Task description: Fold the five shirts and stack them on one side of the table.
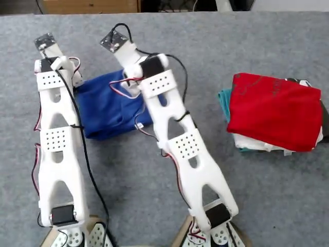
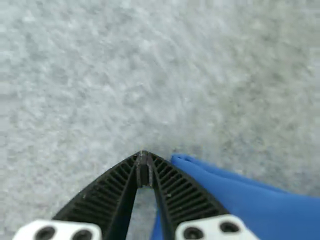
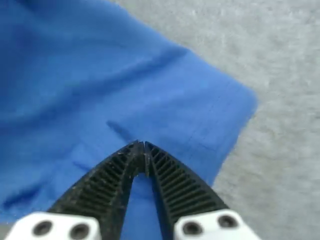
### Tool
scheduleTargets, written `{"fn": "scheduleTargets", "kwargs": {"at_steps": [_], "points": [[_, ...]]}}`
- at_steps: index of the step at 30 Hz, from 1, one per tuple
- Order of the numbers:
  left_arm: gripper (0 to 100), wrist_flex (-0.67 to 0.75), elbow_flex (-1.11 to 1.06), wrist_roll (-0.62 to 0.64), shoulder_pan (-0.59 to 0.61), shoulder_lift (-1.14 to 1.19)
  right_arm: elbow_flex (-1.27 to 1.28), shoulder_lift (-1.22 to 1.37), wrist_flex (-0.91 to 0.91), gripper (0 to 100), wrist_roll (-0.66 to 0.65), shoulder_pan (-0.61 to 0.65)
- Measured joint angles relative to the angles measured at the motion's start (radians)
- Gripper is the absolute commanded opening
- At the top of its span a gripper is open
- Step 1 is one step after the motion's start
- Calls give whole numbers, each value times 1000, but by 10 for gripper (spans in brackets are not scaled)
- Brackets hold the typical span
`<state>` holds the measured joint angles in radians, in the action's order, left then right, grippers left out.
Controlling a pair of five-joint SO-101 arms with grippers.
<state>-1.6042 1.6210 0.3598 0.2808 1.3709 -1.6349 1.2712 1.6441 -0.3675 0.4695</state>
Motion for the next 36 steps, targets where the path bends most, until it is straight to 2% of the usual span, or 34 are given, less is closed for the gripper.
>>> {"fn": "scheduleTargets", "kwargs": {"at_steps": [7, 13, 24, 31, 36], "points": [[30, 0, 0, -2, 14, 0, 0, 3, 6, 14, 40, 31], [30, 0, 0, -2, 8, 0, 0, 3, 95, 14, 40, 34], [30, 0, 0, -2, -8, 0, 12, 18, 114, 13, 40, -49], [30, 0, 0, -2, -8, 0, 135, 28, 114, 13, 41, -104], [30, 0, 0, -2, -8, 0, 284, -63, 114, 13, 41, -176]]}}
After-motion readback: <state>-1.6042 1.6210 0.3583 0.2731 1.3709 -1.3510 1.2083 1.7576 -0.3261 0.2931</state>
